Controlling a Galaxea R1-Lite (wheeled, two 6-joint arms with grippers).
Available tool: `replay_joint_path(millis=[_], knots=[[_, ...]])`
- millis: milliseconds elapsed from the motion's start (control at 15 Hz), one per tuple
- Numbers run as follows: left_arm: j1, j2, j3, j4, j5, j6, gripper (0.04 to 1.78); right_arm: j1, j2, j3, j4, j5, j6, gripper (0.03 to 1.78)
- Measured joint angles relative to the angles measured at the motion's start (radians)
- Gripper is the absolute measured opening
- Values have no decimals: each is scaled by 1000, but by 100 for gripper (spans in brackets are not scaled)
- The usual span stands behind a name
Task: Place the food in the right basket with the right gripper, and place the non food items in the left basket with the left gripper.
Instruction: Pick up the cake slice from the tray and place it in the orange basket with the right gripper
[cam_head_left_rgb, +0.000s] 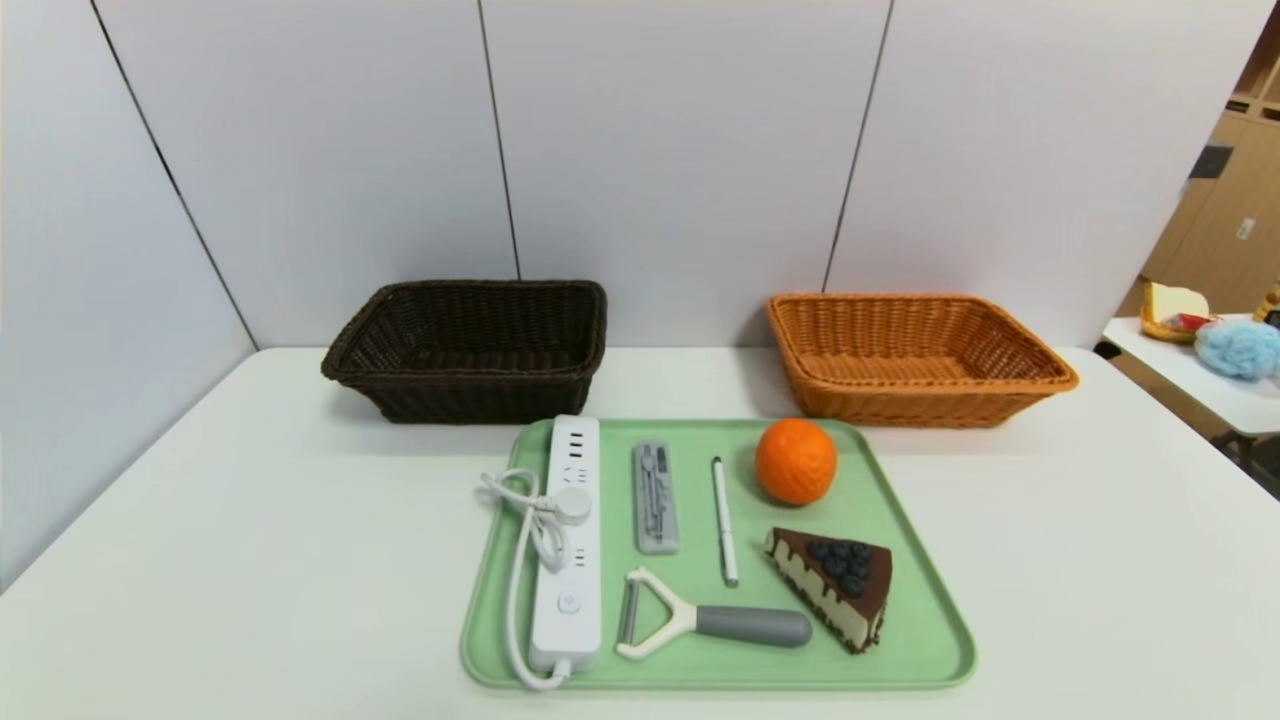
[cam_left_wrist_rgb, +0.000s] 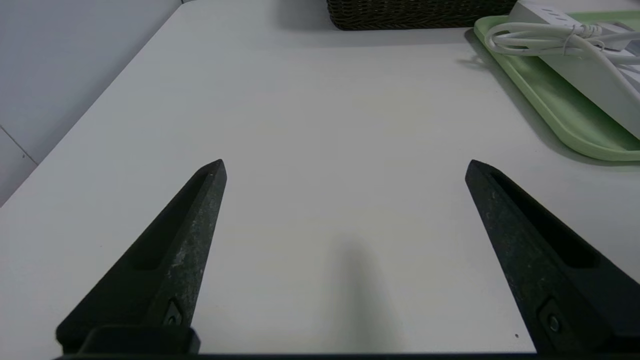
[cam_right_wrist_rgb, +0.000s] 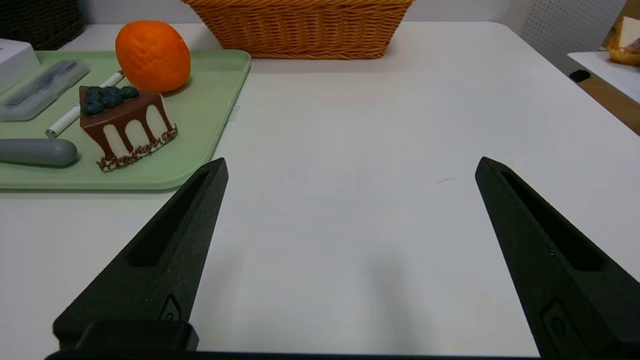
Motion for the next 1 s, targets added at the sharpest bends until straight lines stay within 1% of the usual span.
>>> replay_joint_path(millis=[400,533,600,667,800,867,1000], knots=[[0,0,0,-1,0,2,169,0,0,-5,-7,-1,-8,171],[0,0,-37,-12,-7,-3,169,0,1,-71,21,6,-17,171],[0,1,-69,-3,-26,-1,169,0,4,-123,54,16,-21,171],[0,7,-109,11,-61,2,169,0,13,-187,103,36,-25,171],[0,53,-184,21,-115,5,169,1,61,-303,182,86,-28,171],[0,93,-224,18,-125,6,169,4,103,-351,199,108,-29,171],[0,212,-311,-21,-146,8,169,18,224,-454,194,138,-30,171]])
